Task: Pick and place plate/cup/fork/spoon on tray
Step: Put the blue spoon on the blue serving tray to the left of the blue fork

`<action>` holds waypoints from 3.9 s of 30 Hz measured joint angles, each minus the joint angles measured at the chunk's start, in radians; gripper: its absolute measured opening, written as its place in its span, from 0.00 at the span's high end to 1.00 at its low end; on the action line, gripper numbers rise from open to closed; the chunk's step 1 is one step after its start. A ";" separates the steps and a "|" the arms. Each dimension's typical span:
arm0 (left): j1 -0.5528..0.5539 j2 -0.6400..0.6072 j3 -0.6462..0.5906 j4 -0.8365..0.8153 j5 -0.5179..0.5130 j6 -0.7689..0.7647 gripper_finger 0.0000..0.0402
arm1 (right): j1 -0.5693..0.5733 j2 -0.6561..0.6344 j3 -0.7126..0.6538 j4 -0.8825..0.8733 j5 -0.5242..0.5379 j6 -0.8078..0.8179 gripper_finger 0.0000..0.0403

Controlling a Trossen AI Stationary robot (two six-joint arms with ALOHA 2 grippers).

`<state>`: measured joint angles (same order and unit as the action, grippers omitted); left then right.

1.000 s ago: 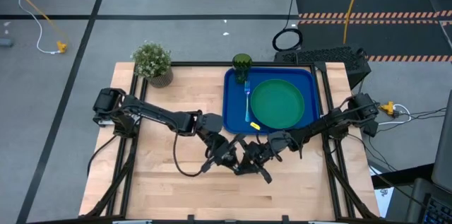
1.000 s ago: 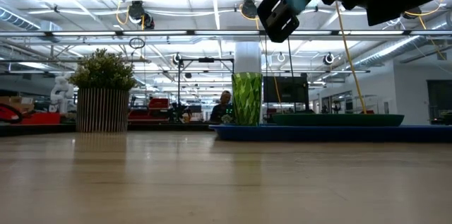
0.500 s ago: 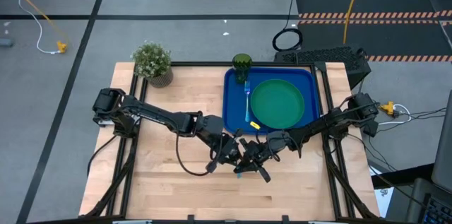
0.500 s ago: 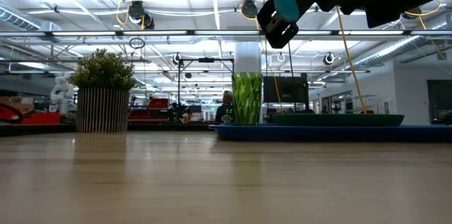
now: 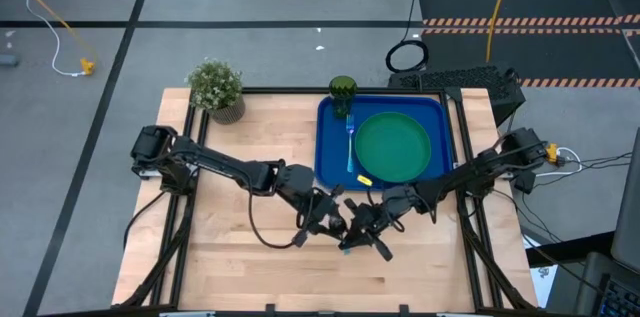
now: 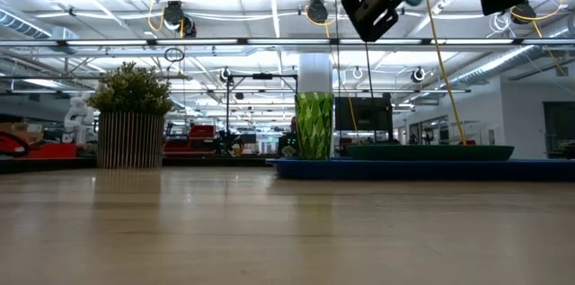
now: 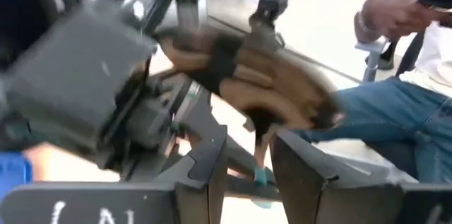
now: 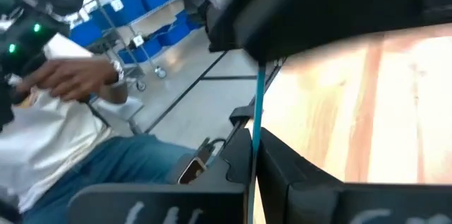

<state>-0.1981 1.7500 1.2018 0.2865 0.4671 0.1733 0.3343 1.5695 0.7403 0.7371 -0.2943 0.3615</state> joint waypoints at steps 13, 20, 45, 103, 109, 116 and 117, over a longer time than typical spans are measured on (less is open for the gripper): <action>-0.053 0.001 0.000 0.096 0.049 0.083 0.73 | 0.021 -0.005 0.000 0.044 -0.102 -0.067 1.00; -0.053 0.013 0.000 0.150 0.075 0.077 0.73 | 0.021 -0.005 0.000 0.050 -0.106 -0.071 1.00; -0.046 0.065 0.000 0.268 0.135 0.113 0.75 | 0.026 -0.004 0.000 0.059 -0.122 -0.018 1.00; -0.018 -0.141 0.001 -0.142 -0.712 -0.226 0.96 | 0.230 -0.579 0.000 -0.948 0.785 0.058 0.43; 0.020 -0.141 0.001 -0.165 -0.878 -0.416 0.96 | 0.225 -0.647 0.000 -1.045 0.800 -0.032 0.43; 0.067 -0.126 0.123 -0.373 -0.952 -0.516 0.96 | 0.208 -0.682 0.000 -1.156 0.816 -0.085 0.43; 0.071 -0.123 0.148 -0.435 -0.972 -0.528 0.96 | 0.208 -0.684 0.000 -1.162 0.827 -0.101 0.43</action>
<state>-0.1275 1.6266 1.3495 -0.1481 -0.5051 -0.3551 0.5419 0.8856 0.7403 -0.4248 0.5323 0.2608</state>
